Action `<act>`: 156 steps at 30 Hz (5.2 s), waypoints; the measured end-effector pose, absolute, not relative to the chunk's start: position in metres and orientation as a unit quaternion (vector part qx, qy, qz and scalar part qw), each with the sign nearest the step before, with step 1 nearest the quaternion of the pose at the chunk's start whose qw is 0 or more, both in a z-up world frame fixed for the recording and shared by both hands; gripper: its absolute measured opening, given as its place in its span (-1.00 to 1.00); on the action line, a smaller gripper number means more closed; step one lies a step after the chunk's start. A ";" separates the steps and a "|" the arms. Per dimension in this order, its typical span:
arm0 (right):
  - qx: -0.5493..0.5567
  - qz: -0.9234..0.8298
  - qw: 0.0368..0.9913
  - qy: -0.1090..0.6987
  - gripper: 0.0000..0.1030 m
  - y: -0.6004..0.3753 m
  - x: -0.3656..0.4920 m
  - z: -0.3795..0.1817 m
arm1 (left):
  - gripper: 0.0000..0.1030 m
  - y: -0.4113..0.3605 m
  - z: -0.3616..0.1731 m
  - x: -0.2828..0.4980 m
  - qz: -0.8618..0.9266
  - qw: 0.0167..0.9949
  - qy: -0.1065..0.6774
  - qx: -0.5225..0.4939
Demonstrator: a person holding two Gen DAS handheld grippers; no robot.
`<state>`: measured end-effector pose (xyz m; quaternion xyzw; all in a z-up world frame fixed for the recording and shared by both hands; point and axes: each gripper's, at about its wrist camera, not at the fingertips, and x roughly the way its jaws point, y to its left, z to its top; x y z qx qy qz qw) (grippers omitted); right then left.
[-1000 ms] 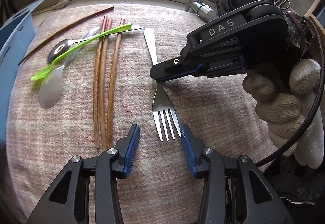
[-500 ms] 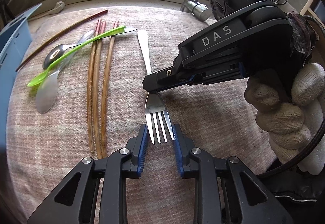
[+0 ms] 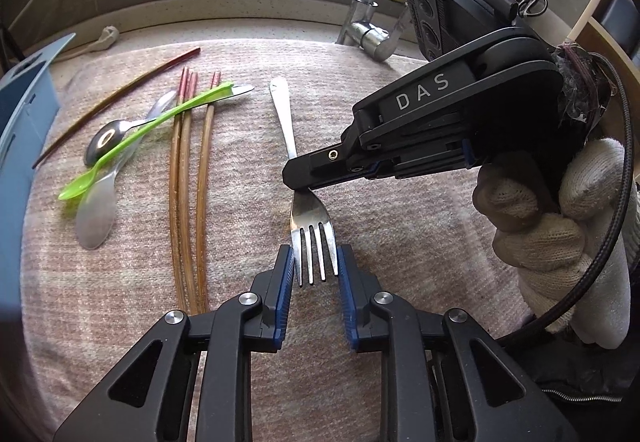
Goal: Organize utensils
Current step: 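Close the right tool on the steel fork handle and lift it, then carry the steel fork into the blue basket and open the right tool, then move the right tool back over the red-tipped wooden chopsticks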
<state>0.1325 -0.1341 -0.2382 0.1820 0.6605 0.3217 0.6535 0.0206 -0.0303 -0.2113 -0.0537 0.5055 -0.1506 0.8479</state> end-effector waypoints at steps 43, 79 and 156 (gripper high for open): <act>0.133 0.433 0.631 0.629 -0.93 0.150 0.154 -0.178 | -0.64 0.208 -0.155 0.012 -0.025 0.882 0.467 -0.063; 0.124 0.293 0.746 0.584 -0.11 -0.112 0.149 -0.165 | -0.58 0.058 -0.177 0.015 -0.106 0.876 0.465 -0.063; 0.160 0.189 0.716 0.653 -0.54 -0.141 0.178 -0.222 | -0.56 -0.017 -0.229 0.106 -0.169 0.820 0.546 0.020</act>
